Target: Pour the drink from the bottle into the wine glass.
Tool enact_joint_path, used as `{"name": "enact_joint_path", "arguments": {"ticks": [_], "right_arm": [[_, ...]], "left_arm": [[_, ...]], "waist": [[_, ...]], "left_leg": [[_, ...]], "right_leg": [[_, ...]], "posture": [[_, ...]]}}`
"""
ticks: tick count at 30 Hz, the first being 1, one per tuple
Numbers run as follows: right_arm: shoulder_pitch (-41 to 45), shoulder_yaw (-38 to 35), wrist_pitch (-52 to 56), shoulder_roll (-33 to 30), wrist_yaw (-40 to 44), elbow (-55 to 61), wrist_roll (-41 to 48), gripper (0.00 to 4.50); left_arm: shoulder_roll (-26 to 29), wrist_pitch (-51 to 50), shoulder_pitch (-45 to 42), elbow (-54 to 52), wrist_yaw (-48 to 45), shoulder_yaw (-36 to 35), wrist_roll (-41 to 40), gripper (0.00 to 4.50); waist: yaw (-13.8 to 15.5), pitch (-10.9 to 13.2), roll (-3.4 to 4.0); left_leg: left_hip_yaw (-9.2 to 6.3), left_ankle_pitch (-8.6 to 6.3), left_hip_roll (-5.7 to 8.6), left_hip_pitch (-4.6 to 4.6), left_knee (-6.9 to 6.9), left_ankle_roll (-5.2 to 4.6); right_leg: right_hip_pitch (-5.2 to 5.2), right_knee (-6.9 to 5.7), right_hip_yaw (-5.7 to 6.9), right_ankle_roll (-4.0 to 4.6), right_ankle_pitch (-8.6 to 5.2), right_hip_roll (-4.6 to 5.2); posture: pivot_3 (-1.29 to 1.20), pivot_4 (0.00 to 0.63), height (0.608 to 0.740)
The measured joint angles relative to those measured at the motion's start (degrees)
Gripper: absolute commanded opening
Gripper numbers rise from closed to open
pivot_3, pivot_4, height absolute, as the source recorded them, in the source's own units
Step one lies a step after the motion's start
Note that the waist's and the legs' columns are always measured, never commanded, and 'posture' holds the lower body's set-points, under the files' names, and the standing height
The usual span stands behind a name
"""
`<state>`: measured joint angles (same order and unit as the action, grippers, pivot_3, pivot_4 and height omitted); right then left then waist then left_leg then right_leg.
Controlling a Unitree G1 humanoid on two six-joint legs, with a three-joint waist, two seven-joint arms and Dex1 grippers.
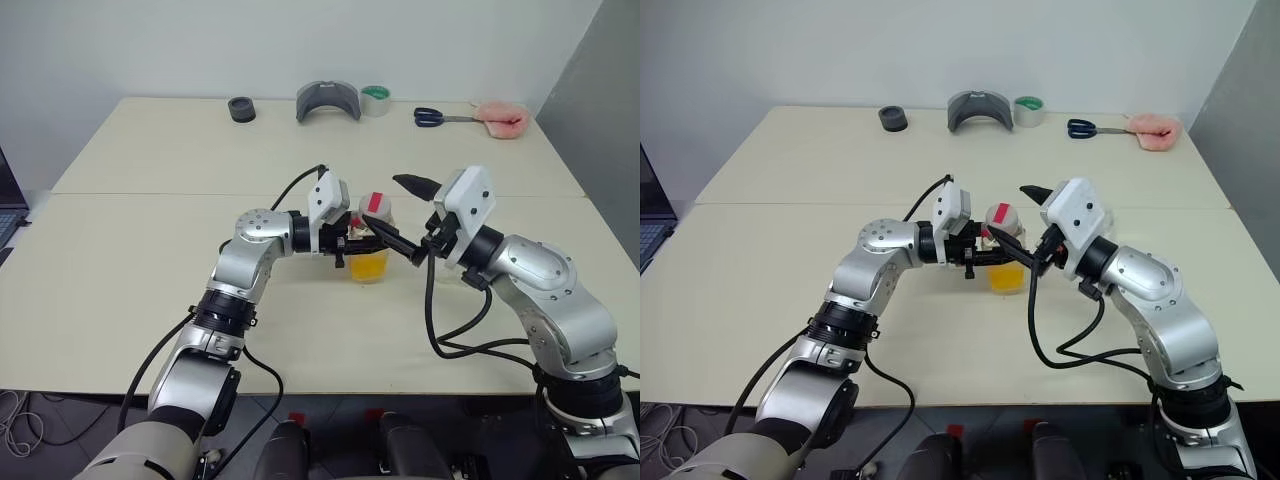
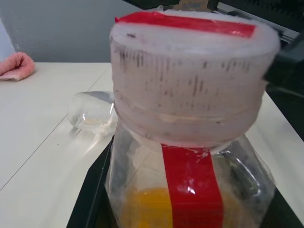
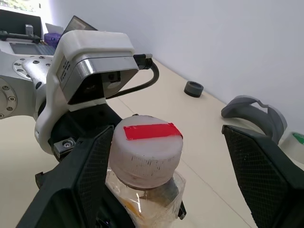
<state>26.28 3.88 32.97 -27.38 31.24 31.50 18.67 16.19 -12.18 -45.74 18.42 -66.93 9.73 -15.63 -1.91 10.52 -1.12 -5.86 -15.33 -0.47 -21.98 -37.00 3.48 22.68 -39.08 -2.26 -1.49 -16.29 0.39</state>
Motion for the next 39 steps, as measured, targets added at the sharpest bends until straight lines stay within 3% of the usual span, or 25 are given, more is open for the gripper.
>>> {"name": "enact_joint_path", "arguments": {"ticks": [27, 39], "right_arm": [[-1.32, -4.1, 2.6, -5.29, 0.48, 0.96, 3.19, 3.88], [-3.03, -5.02, 4.99, -8.59, 4.43, 3.56, 8.75, 3.88]], "left_arm": [[0.31, 0.0, 0.0, 0.12, -0.16, -0.59, 0.0, 1.72], [0.3, 0.0, 0.01, 0.11, -0.11, -0.59, -0.01, 1.71]], "waist": [[0.01, 0.0, 0.0], [0.01, 0.0, 0.0]], "left_leg": [[0.01, 0.0, 0.0, 0.0, 0.0, 0.0], [0.01, 0.0, 0.0, 0.0, 0.0, -0.01]], "right_leg": [[0.0, 0.0, 0.0, 0.0, 0.0, -0.01], [-0.01, 0.0, 0.0, 0.0, 0.0, -0.01]], "posture": [[0.0, 0.15, 0.74], [0.0, 0.15, 0.74]]}}
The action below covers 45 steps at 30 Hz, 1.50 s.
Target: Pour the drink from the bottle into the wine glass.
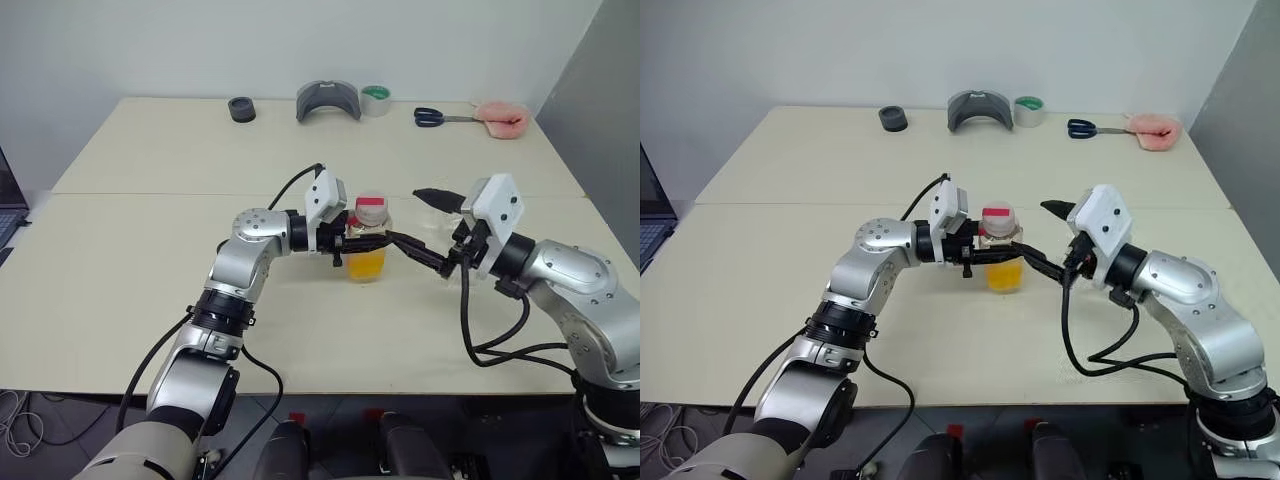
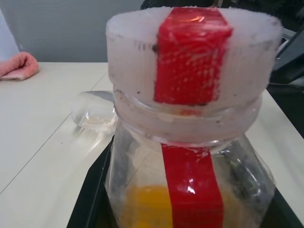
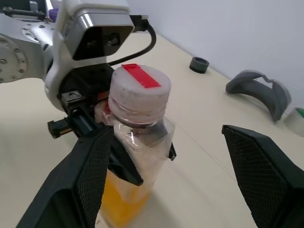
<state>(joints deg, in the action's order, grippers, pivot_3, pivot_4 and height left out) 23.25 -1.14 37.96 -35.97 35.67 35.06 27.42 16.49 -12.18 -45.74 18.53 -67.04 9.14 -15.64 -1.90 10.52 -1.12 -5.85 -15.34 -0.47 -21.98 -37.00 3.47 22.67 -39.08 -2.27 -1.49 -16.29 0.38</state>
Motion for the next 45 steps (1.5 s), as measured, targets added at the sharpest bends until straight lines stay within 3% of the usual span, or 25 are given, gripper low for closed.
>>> {"name": "enact_joint_path", "arguments": {"ticks": [23, 29, 45], "right_arm": [[3.74, 0.56, 1.19, 2.99, -4.07, 1.33, 3.95, 3.88], [5.71, 3.61, 0.94, 5.68, -6.16, 1.23, 1.8, 3.88], [5.41, 8.16, -2.53, 5.49, -5.71, -1.85, -5.94, 3.88]], "left_arm": [[0.05, -0.07, 0.0, -0.03, 0.02, 0.0, -0.01, 1.71], [-0.21, -0.11, 0.0, -0.2, 0.02, 0.0, -0.03, 1.71], [-0.23, -0.12, 0.0, -0.2, -0.03, 0.0, -0.03, 1.71]], "waist": [[0.02, 0.0, 0.0], [0.0, 0.0, 0.0], [-0.01, 0.0, 0.0]], "left_leg": [[0.0, 0.0, 0.01, 0.0, -0.01, 0.0], [-0.02, 0.0, 0.0, 0.0, -0.01, 0.0], [-0.01, 0.0, 0.0, 0.01, -0.01, 0.01]], "right_leg": [[-0.01, 0.0, -0.01, 0.0, 0.0, 0.01], [-0.01, 0.0, 0.01, 0.0, 0.0, -0.01], [0.0, 0.0, 0.01, 0.0, 0.0, 0.0]], "posture": [[0.0, 0.15, 0.74], [0.0, 0.15, 0.74], [0.0, 0.15, 0.74]]}}
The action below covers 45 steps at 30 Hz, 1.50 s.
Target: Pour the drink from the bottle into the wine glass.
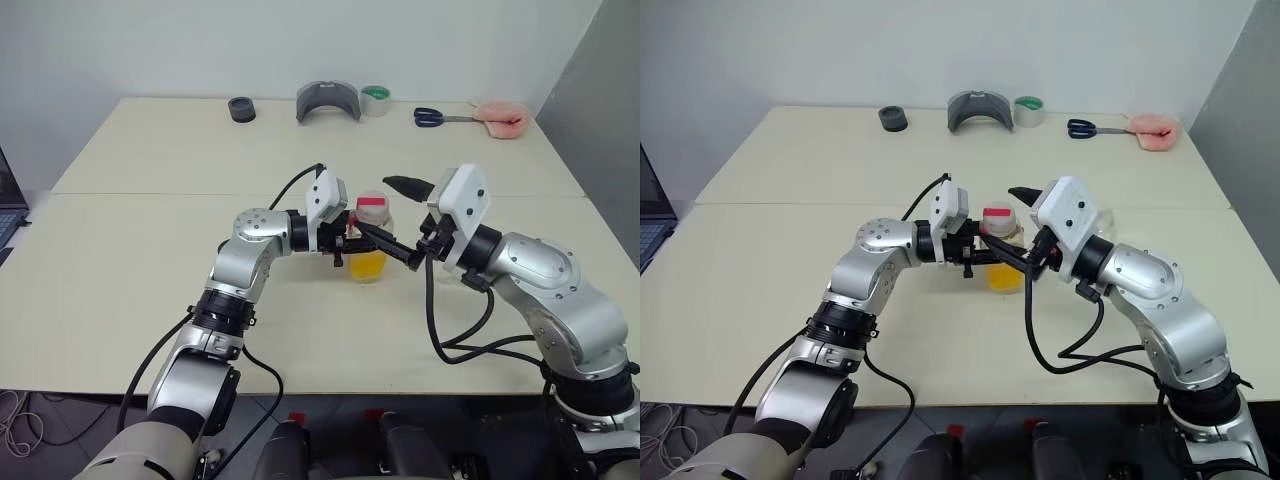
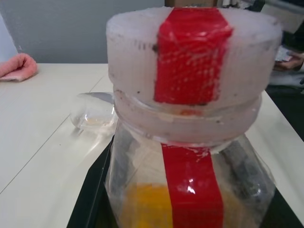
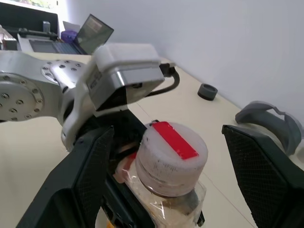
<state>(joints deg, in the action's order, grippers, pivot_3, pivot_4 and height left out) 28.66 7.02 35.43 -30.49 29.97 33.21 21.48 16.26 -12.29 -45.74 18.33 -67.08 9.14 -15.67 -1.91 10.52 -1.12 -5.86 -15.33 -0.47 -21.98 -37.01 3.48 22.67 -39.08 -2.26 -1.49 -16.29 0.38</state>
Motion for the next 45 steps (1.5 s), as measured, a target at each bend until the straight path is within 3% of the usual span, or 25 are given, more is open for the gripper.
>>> {"name": "enact_joint_path", "arguments": {"ticks": [45], "right_arm": [[-1.26, -3.28, 1.89, 1.26, 0.01, -0.76, 0.61, 3.88]], "left_arm": [[-0.08, -0.29, 0.01, -0.11, -0.03, 0.02, 0.0, 1.71]], "waist": [[0.0, 0.0, 0.0]], "left_leg": [[0.0, 0.0, 0.0, 0.0, 0.0, 0.0]], "right_leg": [[0.0, 0.0, 0.0, 0.0, 0.0, 0.0]], "posture": [[0.0, 0.15, 0.74]]}}
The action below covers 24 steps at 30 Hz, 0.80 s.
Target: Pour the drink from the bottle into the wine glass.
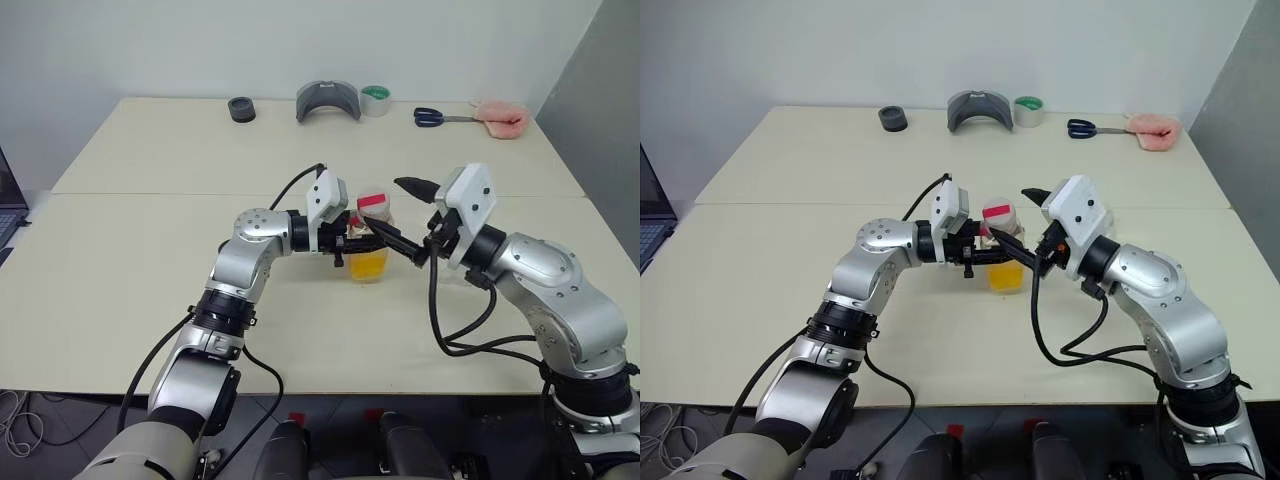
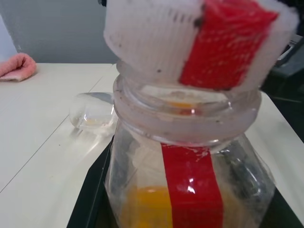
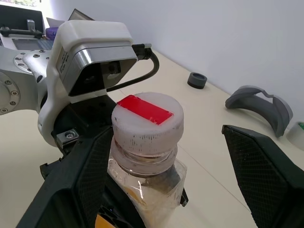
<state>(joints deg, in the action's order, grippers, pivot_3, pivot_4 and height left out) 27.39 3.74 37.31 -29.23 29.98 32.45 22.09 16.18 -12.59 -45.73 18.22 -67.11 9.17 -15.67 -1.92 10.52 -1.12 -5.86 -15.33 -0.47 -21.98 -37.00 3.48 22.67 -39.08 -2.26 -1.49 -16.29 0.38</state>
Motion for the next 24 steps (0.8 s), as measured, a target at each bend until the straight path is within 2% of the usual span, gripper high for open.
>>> {"name": "enact_joint_path", "arguments": {"ticks": [24], "right_arm": [[1.16, -1.97, 4.78, 0.1, 0.59, 0.88, 7.46, 3.88]], "left_arm": [[0.05, -0.46, 0.06, -0.01, 0.02, 0.04, 0.0, 1.71]], "waist": [[0.0, 0.0, 0.0]], "left_leg": [[0.0, 0.0, 0.0, 0.0, 0.0, 0.0]], "right_leg": [[0.0, 0.0, 0.0, 0.0, 0.0, 0.0]], "posture": [[0.0, 0.15, 0.74]]}}
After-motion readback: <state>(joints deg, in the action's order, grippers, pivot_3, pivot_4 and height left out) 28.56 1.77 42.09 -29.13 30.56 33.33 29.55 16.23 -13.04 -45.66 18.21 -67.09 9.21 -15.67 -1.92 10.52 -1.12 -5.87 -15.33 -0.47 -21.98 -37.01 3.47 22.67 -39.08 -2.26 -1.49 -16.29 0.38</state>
